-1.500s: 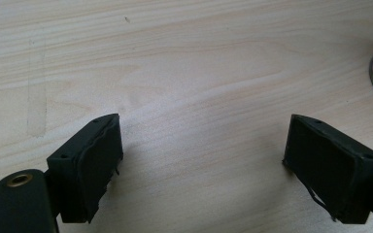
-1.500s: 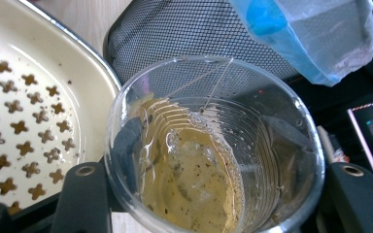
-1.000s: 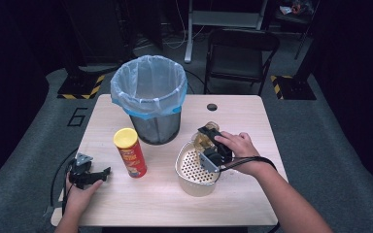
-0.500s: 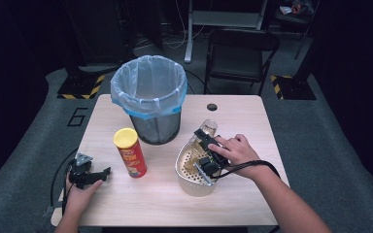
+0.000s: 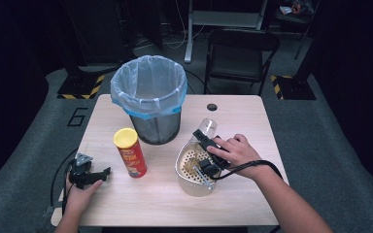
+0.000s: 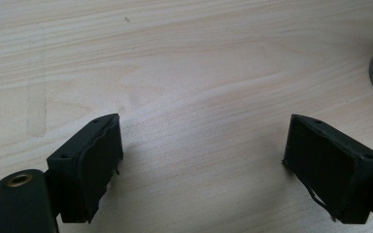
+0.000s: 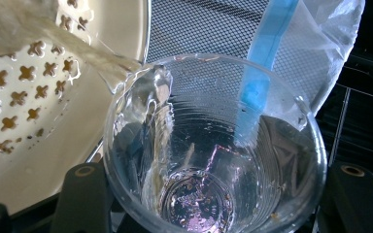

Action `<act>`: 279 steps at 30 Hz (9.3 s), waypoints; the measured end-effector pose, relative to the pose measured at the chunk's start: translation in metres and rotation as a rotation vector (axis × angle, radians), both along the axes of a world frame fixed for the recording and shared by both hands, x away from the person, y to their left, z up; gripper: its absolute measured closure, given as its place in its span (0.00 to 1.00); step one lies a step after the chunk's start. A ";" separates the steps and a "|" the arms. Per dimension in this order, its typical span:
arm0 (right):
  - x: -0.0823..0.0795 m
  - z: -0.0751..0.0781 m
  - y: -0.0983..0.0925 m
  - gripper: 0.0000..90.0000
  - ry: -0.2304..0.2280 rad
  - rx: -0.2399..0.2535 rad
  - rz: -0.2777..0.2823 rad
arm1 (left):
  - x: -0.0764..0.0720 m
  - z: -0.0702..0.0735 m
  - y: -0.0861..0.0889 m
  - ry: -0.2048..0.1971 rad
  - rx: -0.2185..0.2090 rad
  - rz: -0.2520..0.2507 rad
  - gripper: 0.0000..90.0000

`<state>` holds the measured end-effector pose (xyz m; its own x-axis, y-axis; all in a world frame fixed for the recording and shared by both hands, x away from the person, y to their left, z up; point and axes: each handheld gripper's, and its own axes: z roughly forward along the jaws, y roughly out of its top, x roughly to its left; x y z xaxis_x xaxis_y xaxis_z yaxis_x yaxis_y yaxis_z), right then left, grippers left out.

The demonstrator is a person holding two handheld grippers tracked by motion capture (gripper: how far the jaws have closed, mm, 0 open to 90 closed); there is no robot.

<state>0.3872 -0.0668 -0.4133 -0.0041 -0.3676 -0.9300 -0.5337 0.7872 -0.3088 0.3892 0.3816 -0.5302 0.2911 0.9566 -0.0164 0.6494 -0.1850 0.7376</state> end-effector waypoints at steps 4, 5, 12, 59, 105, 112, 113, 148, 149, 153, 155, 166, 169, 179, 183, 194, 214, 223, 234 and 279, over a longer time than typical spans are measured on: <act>-0.001 -0.001 0.000 0.41 -0.013 -0.009 0.001 | 0.000 0.000 0.000 0.000 0.000 0.000 0.15; -0.001 -0.001 0.000 0.41 -0.013 -0.009 0.001 | 0.000 0.000 0.000 -0.003 -0.001 0.002 0.15; -0.001 0.001 -0.001 0.41 -0.006 -0.001 0.006 | 0.000 -0.001 0.000 -0.010 -0.002 0.005 0.15; -0.009 -0.002 0.002 0.41 -0.095 -0.136 0.027 | 0.000 -0.001 0.000 -0.011 -0.002 0.005 0.15; -0.015 -0.007 -0.001 0.41 -0.148 -0.048 0.040 | 0.000 0.000 0.000 0.000 0.001 -0.001 0.15; -0.019 -0.008 -0.003 0.41 -0.177 0.136 0.035 | 0.000 -0.001 -0.001 -0.013 -0.003 0.006 0.15; -0.019 -0.006 -0.004 0.41 -0.161 0.184 0.029 | 0.000 0.000 0.000 0.001 0.001 -0.001 0.15; 0.009 0.043 -0.042 0.40 0.946 1.381 -0.167 | 0.000 -0.001 -0.001 -0.018 -0.002 0.003 0.15; 0.010 0.046 -0.042 0.40 0.962 1.382 -0.172 | 0.000 -0.001 -0.001 -0.019 -0.002 0.004 0.15; 0.013 0.053 -0.042 0.40 1.022 1.392 -0.190 | 0.000 -0.001 -0.001 -0.018 0.002 0.003 0.15; 0.015 0.056 -0.042 0.40 1.062 1.401 -0.205 | 0.000 -0.001 -0.001 -0.019 0.004 0.002 0.15; 0.019 0.083 -0.039 0.40 1.134 1.384 -0.200 | 0.000 -0.001 -0.001 -0.018 0.002 0.007 0.15; 0.020 0.089 -0.037 0.40 1.143 1.382 -0.193 | -0.001 -0.001 -0.001 -0.018 0.002 0.007 0.15; 0.018 0.106 -0.031 0.40 1.157 1.374 -0.188 | -0.001 -0.001 -0.001 -0.018 0.001 0.005 0.15; 0.017 0.119 -0.026 0.40 1.149 1.370 -0.168 | -0.001 -0.001 -0.001 -0.018 0.003 0.003 0.15; 0.036 0.166 0.010 0.40 1.112 1.354 -0.114 | -0.002 -0.002 -0.003 -0.016 -0.002 0.003 0.13; 0.123 0.196 0.097 0.37 1.103 1.329 -0.230 | -0.002 -0.001 -0.003 -0.013 0.000 -0.001 0.13; 0.144 0.174 0.127 0.34 1.103 1.307 -0.258 | -0.002 -0.001 -0.003 -0.013 -0.001 0.000 0.14; 0.146 0.164 0.122 0.15 1.163 1.360 -0.248 | -0.002 -0.001 -0.004 -0.008 -0.006 0.004 0.14; 0.069 0.096 -0.034 0.26 1.062 1.316 -0.377 | -0.024 0.063 -0.064 -0.082 -0.209 -0.274 0.13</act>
<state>0.4566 -0.1012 -0.3170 -0.6637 0.7389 -0.1167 0.1954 0.3219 0.9264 0.3649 0.3178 -0.4667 0.5448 0.8212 -0.1698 0.5336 -0.1833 0.8257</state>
